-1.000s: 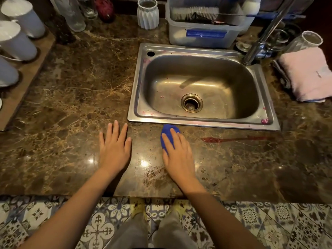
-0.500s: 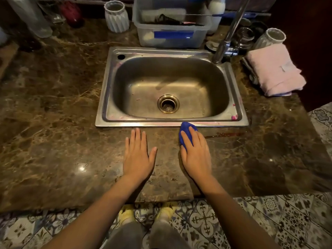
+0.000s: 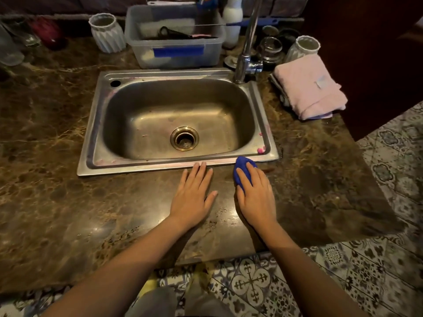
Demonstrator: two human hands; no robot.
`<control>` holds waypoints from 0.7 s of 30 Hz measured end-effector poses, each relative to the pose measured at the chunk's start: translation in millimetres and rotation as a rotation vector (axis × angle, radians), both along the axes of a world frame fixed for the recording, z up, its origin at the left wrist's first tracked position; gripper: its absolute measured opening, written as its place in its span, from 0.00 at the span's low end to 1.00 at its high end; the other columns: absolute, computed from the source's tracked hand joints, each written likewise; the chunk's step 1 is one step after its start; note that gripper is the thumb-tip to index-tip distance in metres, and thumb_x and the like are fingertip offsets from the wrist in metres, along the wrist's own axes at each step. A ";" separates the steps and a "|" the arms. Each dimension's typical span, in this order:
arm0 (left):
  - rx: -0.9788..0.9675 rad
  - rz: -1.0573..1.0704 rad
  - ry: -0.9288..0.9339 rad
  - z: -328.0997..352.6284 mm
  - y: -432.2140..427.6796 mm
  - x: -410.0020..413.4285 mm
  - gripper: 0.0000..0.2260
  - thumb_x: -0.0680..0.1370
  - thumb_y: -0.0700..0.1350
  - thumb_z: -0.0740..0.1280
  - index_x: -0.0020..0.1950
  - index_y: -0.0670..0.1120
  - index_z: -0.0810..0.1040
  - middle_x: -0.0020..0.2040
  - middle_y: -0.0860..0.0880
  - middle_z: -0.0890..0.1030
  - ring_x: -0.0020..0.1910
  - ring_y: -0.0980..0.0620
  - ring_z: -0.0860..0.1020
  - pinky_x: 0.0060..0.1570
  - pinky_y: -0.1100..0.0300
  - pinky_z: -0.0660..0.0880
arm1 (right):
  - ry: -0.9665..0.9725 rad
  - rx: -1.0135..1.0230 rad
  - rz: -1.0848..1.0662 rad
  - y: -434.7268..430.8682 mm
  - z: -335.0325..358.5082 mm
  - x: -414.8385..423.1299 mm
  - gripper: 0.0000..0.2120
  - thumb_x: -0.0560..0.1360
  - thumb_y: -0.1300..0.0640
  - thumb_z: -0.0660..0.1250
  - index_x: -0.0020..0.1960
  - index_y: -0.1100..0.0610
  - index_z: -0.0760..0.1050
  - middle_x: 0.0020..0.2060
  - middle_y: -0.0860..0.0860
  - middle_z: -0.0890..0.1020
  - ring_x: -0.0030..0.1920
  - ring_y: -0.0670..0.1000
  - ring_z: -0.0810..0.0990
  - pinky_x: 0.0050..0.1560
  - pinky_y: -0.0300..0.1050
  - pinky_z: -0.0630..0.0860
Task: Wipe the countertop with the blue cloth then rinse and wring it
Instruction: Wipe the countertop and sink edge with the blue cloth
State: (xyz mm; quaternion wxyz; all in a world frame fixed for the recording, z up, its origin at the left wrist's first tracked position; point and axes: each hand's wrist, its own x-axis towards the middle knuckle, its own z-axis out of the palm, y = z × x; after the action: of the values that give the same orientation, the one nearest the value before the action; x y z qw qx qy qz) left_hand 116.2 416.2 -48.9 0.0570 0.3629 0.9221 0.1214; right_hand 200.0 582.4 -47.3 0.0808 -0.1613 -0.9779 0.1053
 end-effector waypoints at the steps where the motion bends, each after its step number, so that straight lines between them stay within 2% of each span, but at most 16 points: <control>1: -0.007 -0.023 0.006 -1.2 6.3 -0.2 0.30 0.77 0.60 0.43 0.76 0.47 0.54 0.77 0.47 0.52 0.75 0.51 0.43 0.73 0.53 0.39 | -0.005 0.006 -0.012 7.1 0.5 2.6 0.23 0.75 0.54 0.56 0.68 0.57 0.69 0.68 0.58 0.70 0.67 0.58 0.68 0.67 0.55 0.67; 4: -0.027 -0.055 0.027 -6.0 20.2 -0.1 0.30 0.78 0.62 0.42 0.75 0.47 0.56 0.77 0.46 0.54 0.75 0.50 0.45 0.73 0.53 0.41 | -0.009 0.012 -0.030 27.2 1.4 9.9 0.23 0.74 0.53 0.55 0.68 0.57 0.69 0.68 0.58 0.71 0.67 0.58 0.68 0.67 0.54 0.67; 8: -0.035 -0.057 0.032 -9.0 22.4 -0.5 0.29 0.79 0.60 0.47 0.75 0.46 0.58 0.76 0.46 0.57 0.76 0.49 0.50 0.72 0.52 0.46 | 0.008 -0.020 -0.037 53.3 -0.2 18.4 0.23 0.74 0.53 0.55 0.67 0.57 0.71 0.66 0.58 0.72 0.65 0.58 0.69 0.64 0.54 0.68; 12: -0.041 -0.057 0.039 -9.6 22.2 0.3 0.28 0.79 0.59 0.48 0.76 0.46 0.57 0.77 0.46 0.55 0.76 0.49 0.49 0.73 0.52 0.45 | 0.109 -0.092 -0.012 75.4 -1.0 22.5 0.20 0.71 0.60 0.65 0.62 0.58 0.75 0.63 0.57 0.75 0.59 0.54 0.68 0.59 0.52 0.71; 14: -0.050 -0.055 0.044 -10.3 22.4 0.6 0.28 0.79 0.60 0.47 0.76 0.47 0.56 0.77 0.46 0.55 0.76 0.49 0.49 0.73 0.53 0.45 | 0.195 -0.253 -0.049 83.8 3.8 21.5 0.19 0.70 0.61 0.67 0.61 0.58 0.76 0.61 0.55 0.77 0.58 0.52 0.69 0.61 0.45 0.70; 17: -0.051 -0.050 0.052 -12.4 22.9 -0.2 0.28 0.79 0.60 0.47 0.76 0.47 0.56 0.77 0.47 0.54 0.77 0.50 0.48 0.73 0.53 0.45 | 0.330 -0.454 -0.142 105.6 22.6 7.7 0.20 0.70 0.55 0.61 0.60 0.58 0.77 0.57 0.51 0.78 0.57 0.50 0.72 0.61 0.30 0.63; 19: -0.054 -0.050 0.042 -13.7 22.3 0.8 0.28 0.79 0.60 0.48 0.76 0.47 0.55 0.77 0.47 0.54 0.77 0.50 0.48 0.73 0.53 0.44 | 0.368 -0.518 -0.170 127.7 35.5 -12.9 0.20 0.70 0.58 0.61 0.60 0.59 0.76 0.55 0.49 0.77 0.56 0.48 0.73 0.59 0.31 0.64; 21: -0.049 -0.051 0.044 -13.7 18.4 1.4 0.28 0.79 0.60 0.49 0.76 0.48 0.55 0.77 0.47 0.53 0.77 0.51 0.47 0.73 0.53 0.44 | 0.360 -0.534 -0.149 145.9 48.0 -40.6 0.18 0.71 0.64 0.62 0.61 0.61 0.76 0.54 0.50 0.77 0.54 0.47 0.73 0.57 0.26 0.64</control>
State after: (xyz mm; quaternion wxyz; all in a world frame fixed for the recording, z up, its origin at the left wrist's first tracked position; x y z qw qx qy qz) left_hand 117.6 434.6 -62.6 0.0486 0.3876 0.9162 0.0891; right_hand 159.4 728.3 0.7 0.2147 -0.2266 -0.8713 0.3786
